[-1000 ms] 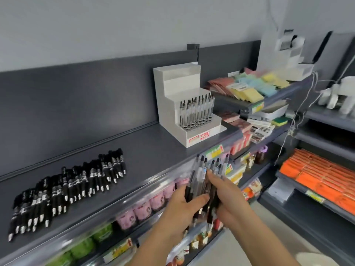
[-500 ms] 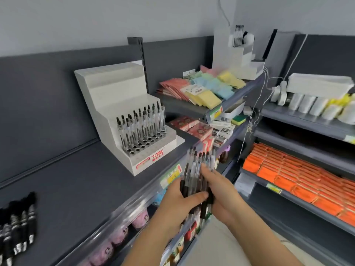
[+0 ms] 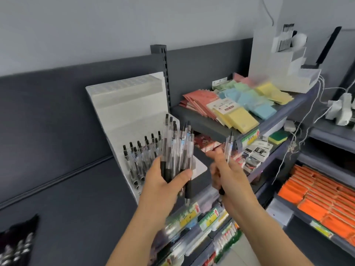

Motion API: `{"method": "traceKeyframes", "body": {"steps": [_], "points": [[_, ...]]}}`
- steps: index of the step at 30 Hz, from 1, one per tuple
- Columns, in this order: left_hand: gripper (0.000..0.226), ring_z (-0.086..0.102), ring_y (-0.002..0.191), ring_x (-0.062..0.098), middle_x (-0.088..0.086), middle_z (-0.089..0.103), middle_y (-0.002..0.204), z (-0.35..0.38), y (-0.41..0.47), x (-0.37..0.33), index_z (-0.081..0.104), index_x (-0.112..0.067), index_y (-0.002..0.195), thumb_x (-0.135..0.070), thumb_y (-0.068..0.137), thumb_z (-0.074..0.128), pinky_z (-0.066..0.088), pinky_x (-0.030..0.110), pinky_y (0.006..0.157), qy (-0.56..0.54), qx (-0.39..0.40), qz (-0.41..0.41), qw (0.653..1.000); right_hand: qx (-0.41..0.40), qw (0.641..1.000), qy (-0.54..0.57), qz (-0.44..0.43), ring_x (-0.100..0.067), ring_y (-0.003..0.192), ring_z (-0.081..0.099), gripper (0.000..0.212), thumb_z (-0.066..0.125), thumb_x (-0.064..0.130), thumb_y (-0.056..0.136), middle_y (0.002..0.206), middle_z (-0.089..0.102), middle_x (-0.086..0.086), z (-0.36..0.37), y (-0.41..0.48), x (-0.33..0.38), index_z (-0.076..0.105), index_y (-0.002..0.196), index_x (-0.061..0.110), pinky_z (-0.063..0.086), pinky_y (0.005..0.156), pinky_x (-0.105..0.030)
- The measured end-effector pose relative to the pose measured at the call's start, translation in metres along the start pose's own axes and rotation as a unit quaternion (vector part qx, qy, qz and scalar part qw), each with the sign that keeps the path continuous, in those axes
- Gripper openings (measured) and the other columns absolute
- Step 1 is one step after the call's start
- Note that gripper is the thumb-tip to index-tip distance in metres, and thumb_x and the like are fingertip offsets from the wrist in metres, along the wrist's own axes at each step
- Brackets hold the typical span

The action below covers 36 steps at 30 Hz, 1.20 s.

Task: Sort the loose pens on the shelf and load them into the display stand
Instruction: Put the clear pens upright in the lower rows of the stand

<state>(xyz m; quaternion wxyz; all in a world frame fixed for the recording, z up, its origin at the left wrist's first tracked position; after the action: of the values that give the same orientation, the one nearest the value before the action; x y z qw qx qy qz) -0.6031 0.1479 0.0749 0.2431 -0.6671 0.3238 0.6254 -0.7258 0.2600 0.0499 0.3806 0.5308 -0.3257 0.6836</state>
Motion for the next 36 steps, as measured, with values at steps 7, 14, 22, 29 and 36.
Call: {"method": "traceKeyframes", "body": {"steps": [7, 14, 22, 29, 36], "points": [[0.082, 0.050, 0.121, 0.011, -0.010, 0.051, 0.134, -0.033, 0.000, -0.001, 0.041, -0.028, 0.136, -0.048, 0.064, 0.075, 0.040, 0.034, 0.104, 0.006, -0.168, -0.022, 0.986, 0.197, 0.979, -0.029, 0.032, -0.008, 0.048, 0.042, 0.030, 0.036, 0.028, 0.101, 0.057, 0.049, 0.006, 0.056, 0.039, 0.004, 0.064, 0.098, 0.019, 0.037, 0.050, -0.022], [0.029, 0.046, 0.050, 0.019, 0.003, 0.070, 0.078, -0.062, -0.042, -0.001, 0.058, -0.026, 0.105, -0.026, 0.079, 0.071, 0.036, 0.028, 0.040, -0.004, -0.324, -0.037, 0.945, 0.328, 0.943, 0.055, 0.011, -0.007, 0.078, 0.056, 0.028, 0.060, 0.027, 0.078, 0.076, 0.063, 0.011, 0.088, 0.047, 0.021, 0.069, 0.103, 0.017, 0.048, 0.089, -0.027], [0.019, 0.059, 0.072, 0.037, 0.014, 0.070, 0.089, -0.093, -0.081, 0.015, 0.062, -0.028, 0.093, -0.024, 0.079, 0.073, 0.049, 0.061, 0.058, -0.031, -0.426, -0.045, 0.903, 0.288, 0.954, 0.015, -0.082, -0.002, 0.080, 0.068, 0.020, 0.069, 0.012, 0.081, 0.085, 0.074, 0.010, 0.107, 0.046, 0.033, 0.070, 0.086, 0.031, 0.054, 0.071, -0.016], [0.021, 0.061, 0.060, 0.017, 0.003, 0.073, 0.090, -0.119, -0.091, 0.025, 0.061, -0.024, 0.100, -0.021, 0.082, 0.070, 0.043, 0.033, 0.050, -0.037, -0.424, -0.054, 0.903, 0.284, 0.934, -0.100, -0.191, 0.004, 0.087, 0.066, 0.021, 0.069, 0.020, 0.082, 0.088, 0.068, 0.023, 0.137, 0.016, 0.036, 0.067, 0.089, 0.040, 0.052, 0.085, -0.018], [0.021, 0.069, 0.079, 0.030, 0.004, 0.073, 0.092, -0.131, -0.087, 0.038, 0.062, -0.028, 0.097, -0.021, 0.080, 0.071, 0.047, 0.043, 0.061, -0.069, -0.398, -0.061, 0.913, 0.284, 0.904, -0.211, -0.240, 0.010, 0.081, 0.063, 0.017, 0.069, 0.021, 0.084, 0.082, 0.065, 0.027, 0.156, 0.009, 0.016, 0.073, 0.099, 0.025, 0.048, 0.077, -0.006]]}}
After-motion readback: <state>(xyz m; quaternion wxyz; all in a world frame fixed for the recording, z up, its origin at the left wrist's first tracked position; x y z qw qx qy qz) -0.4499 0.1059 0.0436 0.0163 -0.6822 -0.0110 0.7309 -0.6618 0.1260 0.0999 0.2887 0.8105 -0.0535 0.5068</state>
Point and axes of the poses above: each hand's wrist, its own y-axis towards the middle knuckle, its own z-axis out of the palm, x = y × z, the point moved 9 cm from there along y, towards the middle knuckle
